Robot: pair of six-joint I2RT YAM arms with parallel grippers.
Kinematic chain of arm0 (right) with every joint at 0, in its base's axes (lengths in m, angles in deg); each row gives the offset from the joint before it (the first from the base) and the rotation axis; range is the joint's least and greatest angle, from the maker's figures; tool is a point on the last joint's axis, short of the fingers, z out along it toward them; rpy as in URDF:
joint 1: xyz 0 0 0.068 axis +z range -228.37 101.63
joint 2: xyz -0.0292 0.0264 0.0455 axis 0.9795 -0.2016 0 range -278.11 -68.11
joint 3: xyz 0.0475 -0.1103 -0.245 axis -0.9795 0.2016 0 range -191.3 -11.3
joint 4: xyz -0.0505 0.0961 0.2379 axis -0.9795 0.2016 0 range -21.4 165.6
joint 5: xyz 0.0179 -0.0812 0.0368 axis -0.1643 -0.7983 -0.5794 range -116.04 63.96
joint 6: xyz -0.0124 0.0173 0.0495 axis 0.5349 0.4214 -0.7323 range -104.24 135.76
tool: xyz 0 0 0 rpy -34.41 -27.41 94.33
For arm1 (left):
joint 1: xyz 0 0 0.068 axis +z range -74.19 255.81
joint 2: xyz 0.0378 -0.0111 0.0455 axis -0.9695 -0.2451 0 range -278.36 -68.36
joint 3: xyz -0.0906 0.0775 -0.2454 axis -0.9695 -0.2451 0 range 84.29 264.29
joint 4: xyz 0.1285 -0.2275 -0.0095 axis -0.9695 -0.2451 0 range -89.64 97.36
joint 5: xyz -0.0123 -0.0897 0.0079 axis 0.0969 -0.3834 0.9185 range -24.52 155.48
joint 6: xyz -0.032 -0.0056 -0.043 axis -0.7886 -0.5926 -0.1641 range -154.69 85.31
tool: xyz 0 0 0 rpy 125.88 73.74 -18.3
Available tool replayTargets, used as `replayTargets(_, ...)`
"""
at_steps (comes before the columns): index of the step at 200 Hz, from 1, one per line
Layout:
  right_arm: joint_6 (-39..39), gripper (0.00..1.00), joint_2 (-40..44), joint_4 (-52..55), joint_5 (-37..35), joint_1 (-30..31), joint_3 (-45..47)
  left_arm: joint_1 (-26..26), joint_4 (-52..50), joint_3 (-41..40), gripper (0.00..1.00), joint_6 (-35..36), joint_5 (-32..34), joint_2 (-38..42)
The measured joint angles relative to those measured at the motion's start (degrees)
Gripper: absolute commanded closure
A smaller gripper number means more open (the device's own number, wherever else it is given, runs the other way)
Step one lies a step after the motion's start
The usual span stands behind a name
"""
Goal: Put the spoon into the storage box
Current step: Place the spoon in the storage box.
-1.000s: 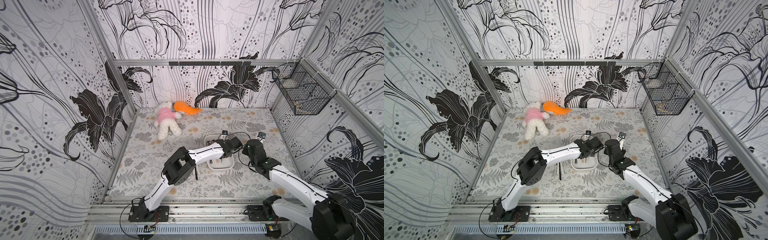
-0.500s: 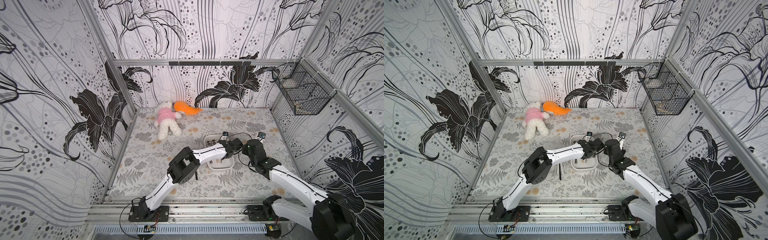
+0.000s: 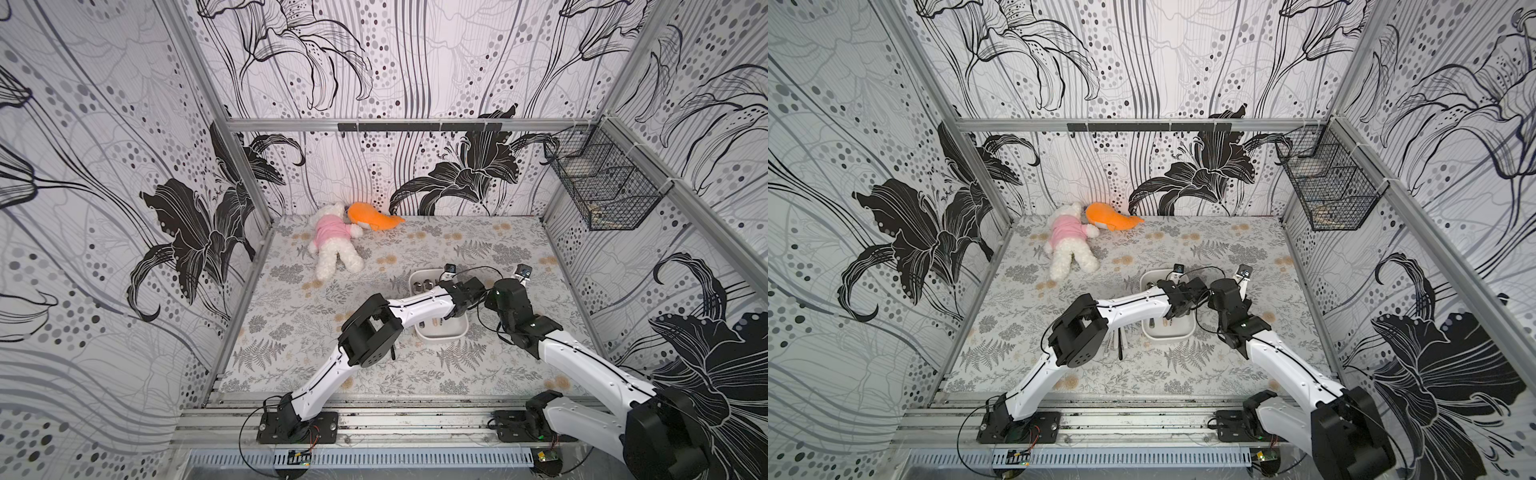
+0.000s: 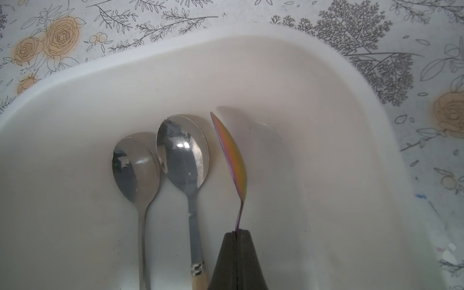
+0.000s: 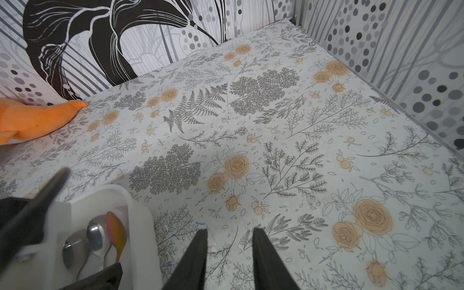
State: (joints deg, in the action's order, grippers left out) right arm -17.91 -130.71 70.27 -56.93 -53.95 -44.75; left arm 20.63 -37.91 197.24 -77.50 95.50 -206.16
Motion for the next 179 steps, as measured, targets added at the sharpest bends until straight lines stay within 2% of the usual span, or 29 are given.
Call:
replayTargets(128, 0.0, 0.65, 0.0, 0.0, 0.0, 0.0, 0.0, 0.2, 0.7, 1.0, 0.82, 0.0, -1.6, -0.8)
replayTargets(179, 0.0, 0.65, 0.0, 0.0, 0.0, 0.0, 0.0, 0.3, 3.1, -0.3, 0.82, 0.1, -2.2, -0.8)
